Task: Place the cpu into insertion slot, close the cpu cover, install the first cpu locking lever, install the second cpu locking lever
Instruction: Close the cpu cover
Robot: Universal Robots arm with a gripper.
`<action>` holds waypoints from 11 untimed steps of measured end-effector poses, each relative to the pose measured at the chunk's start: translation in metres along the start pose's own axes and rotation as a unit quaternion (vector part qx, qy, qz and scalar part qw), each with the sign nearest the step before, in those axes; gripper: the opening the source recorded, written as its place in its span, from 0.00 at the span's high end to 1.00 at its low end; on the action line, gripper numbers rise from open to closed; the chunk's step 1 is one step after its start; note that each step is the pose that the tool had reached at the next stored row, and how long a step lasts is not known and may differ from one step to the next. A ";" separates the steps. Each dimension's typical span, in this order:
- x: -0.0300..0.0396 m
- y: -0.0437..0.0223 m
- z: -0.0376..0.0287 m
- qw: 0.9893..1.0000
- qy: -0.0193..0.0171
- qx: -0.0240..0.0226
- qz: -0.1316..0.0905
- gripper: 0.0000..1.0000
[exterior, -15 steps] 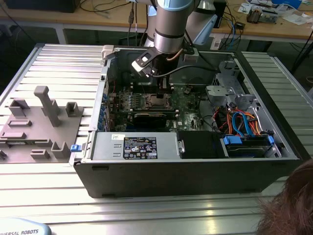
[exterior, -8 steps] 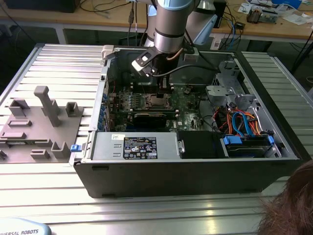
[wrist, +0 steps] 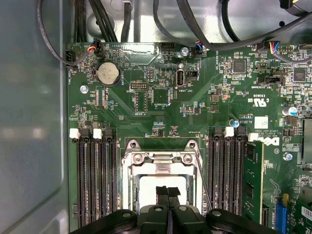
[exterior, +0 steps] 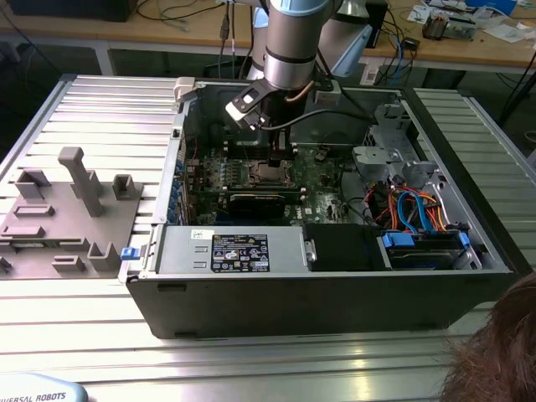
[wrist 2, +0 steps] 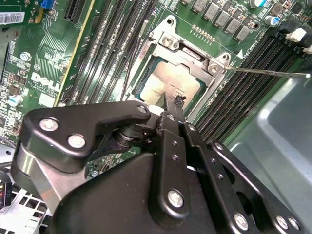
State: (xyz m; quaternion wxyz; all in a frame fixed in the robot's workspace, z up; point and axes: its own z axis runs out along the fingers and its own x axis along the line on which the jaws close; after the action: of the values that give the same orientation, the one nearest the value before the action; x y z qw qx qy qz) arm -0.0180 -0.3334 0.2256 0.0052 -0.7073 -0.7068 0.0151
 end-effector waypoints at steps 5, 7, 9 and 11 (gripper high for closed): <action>0.0000 0.0000 -0.0019 1.000 0.000 0.000 0.000 0.89; -0.0001 -0.0001 -0.0027 1.000 0.000 0.000 0.000 0.89; -0.0001 -0.0001 -0.0036 1.000 0.000 0.000 0.000 0.89; 0.0000 -0.0001 -0.0043 1.000 0.000 0.000 0.000 0.89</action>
State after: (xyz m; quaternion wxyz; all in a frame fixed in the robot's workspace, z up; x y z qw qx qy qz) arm -0.0180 -0.3334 0.2299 0.0052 -0.7073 -0.7068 0.0150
